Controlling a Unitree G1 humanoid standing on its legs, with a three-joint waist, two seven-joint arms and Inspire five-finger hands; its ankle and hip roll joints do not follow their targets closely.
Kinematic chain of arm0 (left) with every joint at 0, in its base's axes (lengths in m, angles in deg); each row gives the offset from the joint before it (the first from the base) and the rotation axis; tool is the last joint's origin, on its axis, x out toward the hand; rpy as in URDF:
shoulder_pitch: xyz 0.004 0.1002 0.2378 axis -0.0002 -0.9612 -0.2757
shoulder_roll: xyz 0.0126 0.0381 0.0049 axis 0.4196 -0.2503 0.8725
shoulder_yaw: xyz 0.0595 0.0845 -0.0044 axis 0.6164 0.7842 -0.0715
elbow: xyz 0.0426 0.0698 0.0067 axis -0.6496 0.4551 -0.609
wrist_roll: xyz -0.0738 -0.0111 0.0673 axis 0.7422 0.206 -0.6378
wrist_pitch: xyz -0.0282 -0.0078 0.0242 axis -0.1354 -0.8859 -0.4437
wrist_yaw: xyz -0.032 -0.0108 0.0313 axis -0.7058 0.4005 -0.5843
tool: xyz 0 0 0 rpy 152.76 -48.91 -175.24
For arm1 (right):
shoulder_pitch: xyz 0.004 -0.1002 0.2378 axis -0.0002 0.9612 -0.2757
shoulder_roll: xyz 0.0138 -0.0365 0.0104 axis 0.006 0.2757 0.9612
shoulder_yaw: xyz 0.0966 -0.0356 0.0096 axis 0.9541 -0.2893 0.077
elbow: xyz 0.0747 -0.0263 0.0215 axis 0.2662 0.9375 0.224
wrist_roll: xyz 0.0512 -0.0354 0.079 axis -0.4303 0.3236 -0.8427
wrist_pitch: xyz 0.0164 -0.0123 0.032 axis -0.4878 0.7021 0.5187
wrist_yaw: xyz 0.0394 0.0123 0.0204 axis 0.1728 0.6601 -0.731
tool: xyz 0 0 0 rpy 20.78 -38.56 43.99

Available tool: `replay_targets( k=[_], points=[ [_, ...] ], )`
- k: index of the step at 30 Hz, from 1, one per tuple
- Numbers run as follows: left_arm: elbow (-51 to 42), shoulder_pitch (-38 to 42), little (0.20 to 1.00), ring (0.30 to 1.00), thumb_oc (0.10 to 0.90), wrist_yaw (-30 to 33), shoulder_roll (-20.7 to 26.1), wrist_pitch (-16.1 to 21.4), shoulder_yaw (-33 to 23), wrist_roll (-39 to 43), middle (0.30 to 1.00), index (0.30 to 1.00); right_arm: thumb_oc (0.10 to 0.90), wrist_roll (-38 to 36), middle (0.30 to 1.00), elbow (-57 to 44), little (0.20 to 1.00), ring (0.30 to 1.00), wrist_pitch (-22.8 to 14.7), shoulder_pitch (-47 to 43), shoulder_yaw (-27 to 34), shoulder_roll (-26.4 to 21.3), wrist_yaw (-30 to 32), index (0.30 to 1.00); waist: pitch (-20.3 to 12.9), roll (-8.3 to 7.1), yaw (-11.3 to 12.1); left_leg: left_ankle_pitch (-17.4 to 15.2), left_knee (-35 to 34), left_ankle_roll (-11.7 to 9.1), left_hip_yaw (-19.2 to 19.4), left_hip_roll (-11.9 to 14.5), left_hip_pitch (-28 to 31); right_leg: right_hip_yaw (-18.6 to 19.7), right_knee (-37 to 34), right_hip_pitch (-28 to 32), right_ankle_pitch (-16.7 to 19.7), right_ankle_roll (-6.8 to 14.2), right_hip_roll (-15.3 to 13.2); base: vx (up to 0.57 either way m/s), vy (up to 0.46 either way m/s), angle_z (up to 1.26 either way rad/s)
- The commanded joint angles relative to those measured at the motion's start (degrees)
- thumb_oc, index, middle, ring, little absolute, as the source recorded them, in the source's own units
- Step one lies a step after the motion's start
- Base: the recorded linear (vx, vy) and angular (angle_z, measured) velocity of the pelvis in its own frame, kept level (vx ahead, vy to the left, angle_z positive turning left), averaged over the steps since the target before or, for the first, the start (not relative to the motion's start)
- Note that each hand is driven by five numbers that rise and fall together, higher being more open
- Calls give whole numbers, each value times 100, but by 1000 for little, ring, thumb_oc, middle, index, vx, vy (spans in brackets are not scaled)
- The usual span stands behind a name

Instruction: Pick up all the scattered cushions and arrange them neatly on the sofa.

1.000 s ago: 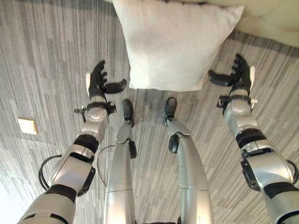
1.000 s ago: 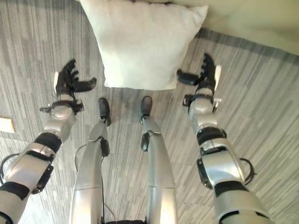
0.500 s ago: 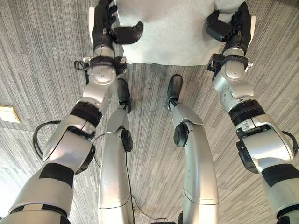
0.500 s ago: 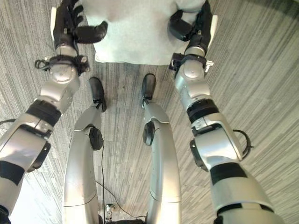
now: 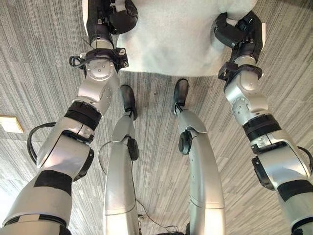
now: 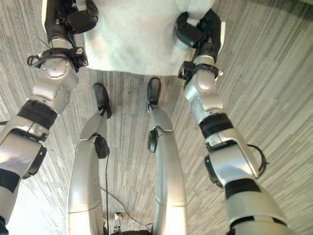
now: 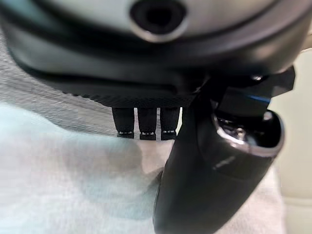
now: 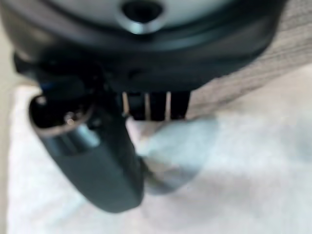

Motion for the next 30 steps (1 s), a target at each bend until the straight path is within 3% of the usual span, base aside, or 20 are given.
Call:
replay_targets(
  k=[1,3,6,7,8,11,12,14,18,19,21,24,25,26,27,30],
  points=[
    [-1403,-191,300,300,400,-276,-631,991,-83,-404,300,300,400,853,300,-1690,300,300,-973,-99,145,611,-471,300,-1173,43,18,-727,331,-40,-324,-66,-255,207,280,3,-658,721,235,-36,48,1],
    [-1723,-473,300,300,400,-264,-727,1006,-264,-513,300,300,400,1079,300,-1980,300,300,-1015,232,317,675,-457,300,-1182,70,-1,-680,39,-69,-327,-61,156,174,45,401,-628,724,232,-31,46,4],
    [-1725,-475,300,300,400,-263,-727,1005,-264,-514,300,300,400,1081,300,-1983,300,300,-1014,234,318,675,-455,300,-1175,69,-1,-678,33,-69,-328,-62,167,174,41,412,-626,724,232,-33,18,4],
    [-2638,-1295,300,300,400,-299,-893,1058,-560,-917,300,300,400,1772,300,-2854,300,300,-1007,1110,568,608,-483,300,-1197,68,-38,-427,-643,-133,-375,-45,1117,89,-613,1327,-367,715,195,-60,44,5],
    [-3042,-1720,300,300,400,-371,-957,1085,-726,-1115,300,300,400,1985,300,-3217,300,300,-1036,1612,755,579,-570,300,-1301,77,-36,-355,-1034,-179,-407,-99,1639,64,-992,1802,-269,731,183,-65,44,5],
    [-3416,-2203,300,300,400,-527,-1008,1125,-771,-1271,300,300,400,2182,300,-3584,300,300,-1018,2166,888,558,-684,300,-1365,82,-31,-323,-1258,-206,-430,-119,2183,7,-1288,2337,-227,731,159,6,3,2],
    [-3772,-2716,300,300,400,-681,-1050,1170,-907,-1394,300,300,400,2408,300,-3935,300,300,-1061,2731,1067,562,-755,300,-1496,93,2,-292,-1592,-253,-470,-166,2799,-46,-1595,2913,-214,741,197,0,0,0],
    [-3916,-3010,300,300,400,-745,-1035,1195,-876,-1483,300,300,400,2484,300,-4088,300,300,-1029,3033,1106,565,-829,300,-1528,90,15,-268,-1725,-267,-476,-162,3159,-81,-1737,3257,-203,732,201,47,-15,0],
    [-4406,-4428,300,300,400,-1111,-1085,1275,-1022,-1454,300,300,400,2796,300,-4562,300,300,-969,4290,1301,622,-1111,300,-1780,82,87,-172,-2398,-329,-510,-106,4724,-230,-2342,4810,-243,723,262,112,-49,1],
    [-4413,-4434,300,300,400,-1110,-1083,1272,-1022,-1455,300,300,400,2798,300,-4569,300,300,-965,4297,1303,624,-1111,300,-1778,82,85,-141,-2421,-328,-512,-107,4732,-233,-2373,4823,-211,723,262,116,-68,4],
    [-4604,-5192,300,300,400,-1239,-1024,1306,-1143,-1525,300,300,400,2976,300,-4765,300,300,-936,4899,1424,658,-1234,300,-1920,115,120,-143,-2682,-374,-496,-26,5486,-294,-2546,5607,-365,678,322,142,-82,7],
    [-4684,-5625,300,300,400,-1304,-997,1307,-1295,-1486,300,300,400,3069,300,-4858,300,300,-942,5212,1557,641,-1282,300,-2021,90,125,-179,-2627,-430,-480,9,5803,-332,-2723,6135,-445,627,347,127,-94,12],
    [-4779,-5963,300,300,400,-1364,-986,1314,-1411,-1404,300,300,400,3136,300,-5003,300,300,-945,5420,1671,613,-1327,300,-2068,49,167,-209,-2342,-505,-486,9,5895,-358,-2855,6549,-566,552,356,125,-92,26],
    [-4787,-5975,300,300,400,-1366,-985,1311,-1410,-1402,300,300,400,3135,300,-5011,300,300,-942,5432,1672,614,-1329,300,-2057,49,162,-220,-2326,-506,-493,9,5907,-365,-2868,6577,-565,551,357,126,-97,41],
    [-4835,-6170,300,300,400,-1357,-1014,1318,-1521,-1378,300,300,400,3199,300,-5109,300,300,-954,5543,1793,574,-1333,300,-2081,-1,237,-41,-1837,-634,-493,-35,5840,-446,-2973,6928,-623,486,361,63,-53,37],
    [-4864,-6350,300,300,400,-1377,-1031,1323,-1560,-1344,300,300,400,3171,300,-5183,300,300,-931,5618,1843,613,-1355,300,-2125,-48,253,-3,-1441,-618,-350,9,5758,-571,-3078,7188,-651,464,304,97,-28,48]
  ],
)
